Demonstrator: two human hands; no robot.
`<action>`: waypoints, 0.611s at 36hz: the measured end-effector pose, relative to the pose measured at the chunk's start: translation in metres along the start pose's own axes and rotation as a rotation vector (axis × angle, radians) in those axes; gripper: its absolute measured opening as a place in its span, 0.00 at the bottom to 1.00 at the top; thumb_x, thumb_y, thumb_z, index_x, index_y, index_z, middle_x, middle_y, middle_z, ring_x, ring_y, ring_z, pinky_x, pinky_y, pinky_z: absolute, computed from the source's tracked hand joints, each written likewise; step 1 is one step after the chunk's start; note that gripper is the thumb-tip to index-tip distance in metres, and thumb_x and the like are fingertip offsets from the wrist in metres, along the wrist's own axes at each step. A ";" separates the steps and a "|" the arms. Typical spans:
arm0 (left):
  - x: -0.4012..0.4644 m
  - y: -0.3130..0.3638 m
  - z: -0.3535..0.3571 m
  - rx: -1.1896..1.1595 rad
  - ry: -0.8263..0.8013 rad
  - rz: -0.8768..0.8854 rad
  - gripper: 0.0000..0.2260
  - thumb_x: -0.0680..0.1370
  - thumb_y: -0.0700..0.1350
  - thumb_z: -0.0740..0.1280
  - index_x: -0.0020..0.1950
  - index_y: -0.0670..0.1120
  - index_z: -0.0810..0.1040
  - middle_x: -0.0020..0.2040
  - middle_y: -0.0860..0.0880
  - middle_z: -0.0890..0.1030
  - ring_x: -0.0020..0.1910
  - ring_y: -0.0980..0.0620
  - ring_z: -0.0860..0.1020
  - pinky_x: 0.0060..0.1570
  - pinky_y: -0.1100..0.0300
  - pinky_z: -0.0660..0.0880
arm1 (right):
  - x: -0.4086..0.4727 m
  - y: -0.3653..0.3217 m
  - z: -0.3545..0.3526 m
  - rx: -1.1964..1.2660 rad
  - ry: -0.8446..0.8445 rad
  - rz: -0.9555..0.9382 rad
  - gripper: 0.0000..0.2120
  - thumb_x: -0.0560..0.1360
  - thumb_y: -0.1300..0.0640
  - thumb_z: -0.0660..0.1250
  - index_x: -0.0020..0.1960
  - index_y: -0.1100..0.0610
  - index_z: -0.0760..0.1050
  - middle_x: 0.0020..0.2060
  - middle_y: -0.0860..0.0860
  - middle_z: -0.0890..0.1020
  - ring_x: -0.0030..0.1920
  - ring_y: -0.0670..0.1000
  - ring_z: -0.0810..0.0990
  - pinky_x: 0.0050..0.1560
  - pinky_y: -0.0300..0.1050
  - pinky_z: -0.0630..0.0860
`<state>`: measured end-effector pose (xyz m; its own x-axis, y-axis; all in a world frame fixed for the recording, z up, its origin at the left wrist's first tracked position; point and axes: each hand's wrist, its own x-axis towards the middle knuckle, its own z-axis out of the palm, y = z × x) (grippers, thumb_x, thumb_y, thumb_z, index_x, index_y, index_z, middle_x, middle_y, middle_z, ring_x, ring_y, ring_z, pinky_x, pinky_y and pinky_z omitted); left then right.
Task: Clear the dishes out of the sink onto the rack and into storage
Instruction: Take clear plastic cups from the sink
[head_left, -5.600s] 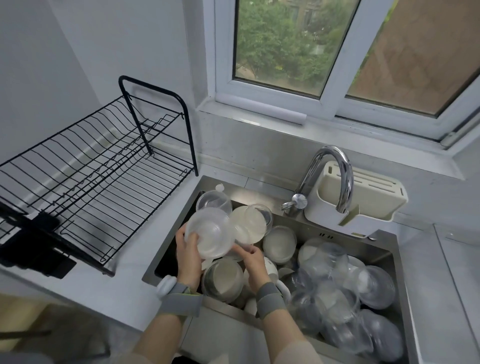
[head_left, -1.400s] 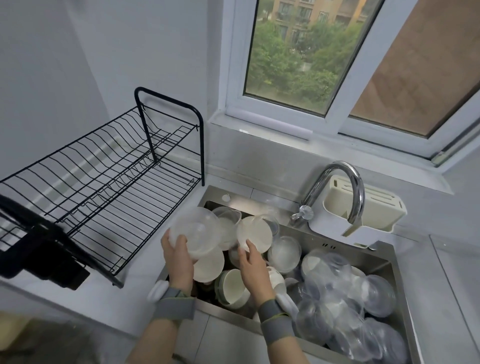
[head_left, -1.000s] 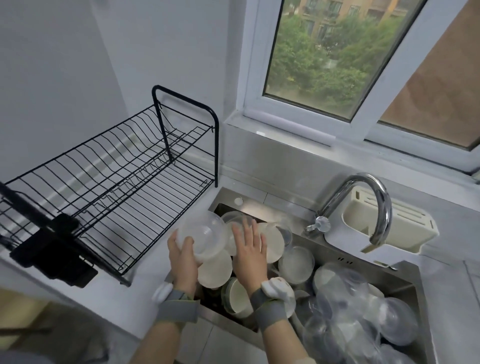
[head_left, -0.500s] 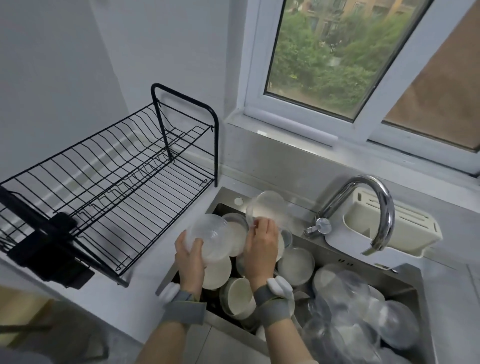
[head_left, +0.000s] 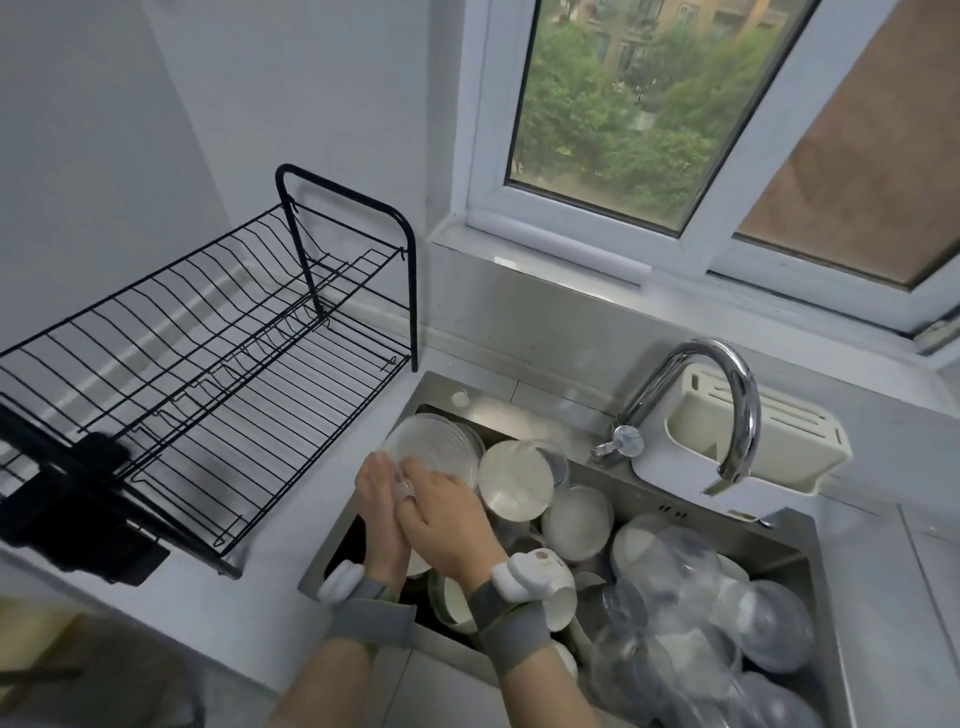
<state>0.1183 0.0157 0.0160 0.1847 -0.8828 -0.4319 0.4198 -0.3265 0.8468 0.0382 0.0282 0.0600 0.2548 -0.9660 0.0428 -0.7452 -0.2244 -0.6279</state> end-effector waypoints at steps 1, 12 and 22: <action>0.000 0.000 -0.002 -0.007 -0.007 -0.023 0.43 0.68 0.72 0.66 0.69 0.41 0.66 0.66 0.32 0.68 0.67 0.38 0.70 0.68 0.40 0.67 | 0.001 0.000 0.000 -0.013 -0.013 -0.008 0.10 0.77 0.59 0.55 0.58 0.57 0.68 0.43 0.55 0.80 0.45 0.55 0.75 0.52 0.46 0.66; 0.009 0.003 -0.010 0.159 0.013 -0.011 0.24 0.76 0.58 0.66 0.69 0.59 0.62 0.61 0.48 0.75 0.56 0.54 0.76 0.47 0.60 0.72 | 0.006 0.007 0.011 0.007 -0.040 0.002 0.13 0.77 0.58 0.53 0.55 0.58 0.73 0.48 0.53 0.79 0.51 0.50 0.74 0.65 0.47 0.65; 0.023 0.020 -0.036 0.046 0.350 0.004 0.29 0.67 0.55 0.61 0.68 0.54 0.65 0.64 0.44 0.72 0.57 0.44 0.74 0.60 0.41 0.74 | 0.000 0.039 0.030 -0.057 0.410 0.218 0.17 0.75 0.59 0.57 0.60 0.57 0.75 0.61 0.51 0.76 0.62 0.53 0.73 0.61 0.51 0.72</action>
<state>0.1633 0.0013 0.0121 0.4828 -0.7173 -0.5023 0.3796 -0.3455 0.8582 0.0280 0.0233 0.0122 -0.1675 -0.9598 0.2254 -0.7897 -0.0062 -0.6135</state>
